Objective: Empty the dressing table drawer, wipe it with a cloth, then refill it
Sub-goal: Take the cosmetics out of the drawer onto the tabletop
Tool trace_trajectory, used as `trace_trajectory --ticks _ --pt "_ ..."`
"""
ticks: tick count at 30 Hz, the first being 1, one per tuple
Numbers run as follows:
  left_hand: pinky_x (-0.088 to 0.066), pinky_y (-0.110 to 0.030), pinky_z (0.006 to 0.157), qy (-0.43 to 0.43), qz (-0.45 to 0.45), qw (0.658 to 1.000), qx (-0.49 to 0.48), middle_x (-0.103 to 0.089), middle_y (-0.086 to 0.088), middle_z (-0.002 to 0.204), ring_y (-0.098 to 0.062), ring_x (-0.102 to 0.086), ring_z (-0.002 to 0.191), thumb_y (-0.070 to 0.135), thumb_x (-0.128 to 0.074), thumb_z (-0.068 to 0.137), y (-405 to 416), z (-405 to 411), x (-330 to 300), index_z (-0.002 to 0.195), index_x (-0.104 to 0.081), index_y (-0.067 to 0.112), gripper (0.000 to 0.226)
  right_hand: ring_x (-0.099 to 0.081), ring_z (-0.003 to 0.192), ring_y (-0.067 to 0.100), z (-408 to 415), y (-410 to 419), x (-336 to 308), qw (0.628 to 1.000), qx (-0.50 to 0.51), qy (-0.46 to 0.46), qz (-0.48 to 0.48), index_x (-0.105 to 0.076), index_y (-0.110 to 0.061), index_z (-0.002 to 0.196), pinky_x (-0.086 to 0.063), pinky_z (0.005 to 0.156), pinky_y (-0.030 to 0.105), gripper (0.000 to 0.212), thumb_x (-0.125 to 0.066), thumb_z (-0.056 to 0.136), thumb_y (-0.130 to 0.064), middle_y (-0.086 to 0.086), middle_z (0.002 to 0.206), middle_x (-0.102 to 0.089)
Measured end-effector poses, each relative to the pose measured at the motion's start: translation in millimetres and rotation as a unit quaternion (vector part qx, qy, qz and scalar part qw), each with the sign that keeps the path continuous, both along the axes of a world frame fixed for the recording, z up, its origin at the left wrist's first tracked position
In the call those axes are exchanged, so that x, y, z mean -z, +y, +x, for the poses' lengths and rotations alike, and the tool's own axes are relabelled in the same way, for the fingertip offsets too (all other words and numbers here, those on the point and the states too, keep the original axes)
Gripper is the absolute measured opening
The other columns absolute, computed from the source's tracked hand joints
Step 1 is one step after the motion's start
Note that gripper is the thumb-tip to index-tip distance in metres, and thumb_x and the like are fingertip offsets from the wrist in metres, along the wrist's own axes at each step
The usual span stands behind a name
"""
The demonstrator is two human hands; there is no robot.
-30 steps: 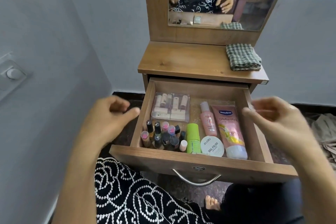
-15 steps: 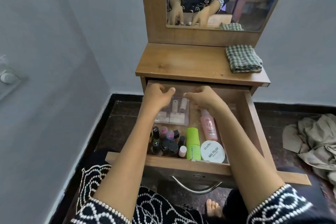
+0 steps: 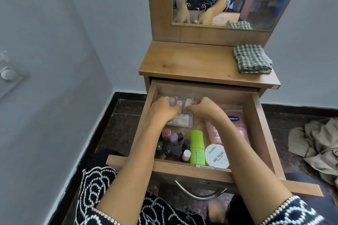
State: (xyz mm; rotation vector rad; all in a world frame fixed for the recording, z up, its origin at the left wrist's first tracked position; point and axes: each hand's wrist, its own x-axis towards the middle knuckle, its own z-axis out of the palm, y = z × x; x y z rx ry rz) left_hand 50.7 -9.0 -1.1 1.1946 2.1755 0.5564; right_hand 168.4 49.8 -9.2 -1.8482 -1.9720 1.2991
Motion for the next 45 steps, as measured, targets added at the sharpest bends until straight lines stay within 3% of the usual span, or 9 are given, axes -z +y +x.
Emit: trace_trajectory --ticks 4,9,20,26,32,35,38,40,45 --pt "-0.042 -0.034 0.091 -0.007 -0.019 1.000 0.000 -0.052 -0.014 0.129 -0.030 -0.051 0.117 0.035 -0.056 0.090 1 -1 1 0.131 -0.042 0.002 0.054 -0.043 0.052 0.014 -5 0 4 0.999 -0.022 -0.044 -0.013 -0.044 -0.011 0.074 -0.033 0.045 0.026 0.030 -0.064 0.086 -0.030 0.002 0.064 -0.046" --pt "-0.041 -0.035 0.094 -0.001 -0.024 1.000 0.005 -0.050 -0.014 0.133 -0.030 -0.049 0.120 0.028 -0.060 0.088 3 -1 -1 0.133 -0.039 0.004 0.054 -0.044 0.051 0.015 -9 -1 5 0.998 -0.034 -0.049 -0.023 -0.050 -0.007 0.092 -0.035 0.044 0.025 0.027 -0.065 0.087 -0.028 0.003 0.063 -0.048" --pt "-0.042 -0.033 0.088 0.019 -0.030 0.999 0.025 -0.054 -0.012 0.125 -0.029 -0.053 0.114 0.019 -0.064 0.086 1 0 -1 0.122 -0.047 0.006 0.042 -0.051 0.050 0.021 -5 6 13 0.995 0.066 0.046 -0.061 -0.046 -0.007 0.077 -0.042 0.030 0.020 0.024 -0.065 0.089 -0.017 0.008 0.066 -0.049" --pt "-0.043 -0.035 0.090 0.007 -0.032 0.999 0.027 -0.053 -0.012 0.128 -0.029 -0.052 0.115 0.017 -0.064 0.085 1 -1 0 0.124 -0.047 0.006 0.044 -0.057 0.063 0.020 -5 5 7 0.980 0.110 0.125 -0.113 -0.042 -0.005 0.073 -0.055 0.072 0.040 0.025 -0.060 0.090 -0.002 0.011 0.074 -0.055" --pt "-0.042 -0.034 0.093 -0.005 -0.037 0.999 0.025 -0.049 -0.012 0.134 -0.028 -0.050 0.119 0.014 -0.063 0.086 2 -4 5 0.132 -0.041 0.006 0.052 -0.061 0.078 0.025 -3 4 4 0.969 0.120 0.156 -0.147 -0.047 0.000 0.088 -0.055 0.068 0.035 0.011 -0.058 0.089 0.004 0.021 0.102 -0.064" --pt "-0.042 -0.036 0.097 -0.009 -0.033 0.999 0.016 -0.048 -0.012 0.136 -0.028 -0.049 0.121 0.015 -0.062 0.087 2 -5 5 0.136 -0.038 0.008 0.055 -0.059 0.067 0.021 0 3 1 0.970 0.119 0.150 -0.149 -0.047 0.007 0.116 -0.056 0.047 0.029 0.027 -0.055 0.091 0.005 0.016 0.086 -0.063" --pt "-0.041 -0.037 0.098 -0.012 -0.017 1.000 0.017 -0.048 -0.012 0.135 -0.028 -0.049 0.122 0.017 -0.062 0.087 -1 -4 0 0.135 -0.037 0.007 0.056 -0.064 0.074 0.023 4 4 -4 0.970 0.120 0.150 -0.148 -0.036 0.006 0.128 -0.057 0.055 0.033 0.039 -0.053 0.092 0.004 0.020 0.094 -0.065" --pt "-0.040 -0.036 0.098 -0.021 0.003 1.000 0.015 -0.046 -0.012 0.137 -0.028 -0.047 0.123 0.018 -0.066 0.084 -3 -3 -6 0.137 -0.034 0.008 0.062 -0.061 0.066 0.021 9 4 -9 0.969 0.124 0.152 -0.151 -0.037 0.006 0.127 -0.057 0.048 0.033 0.038 -0.053 0.092 0.005 0.017 0.080 -0.062" --pt "-0.038 -0.036 0.100 -0.051 0.018 0.998 0.031 -0.041 -0.008 0.141 -0.026 -0.044 0.126 0.023 -0.074 0.078 -14 -1 -20 0.139 -0.031 0.008 0.076 -0.063 0.079 0.027 23 -2 -17 0.967 0.126 0.166 -0.145 -0.046 0.009 0.118 -0.056 0.078 0.045 0.030 -0.055 0.090 0.007 0.021 0.093 -0.065"
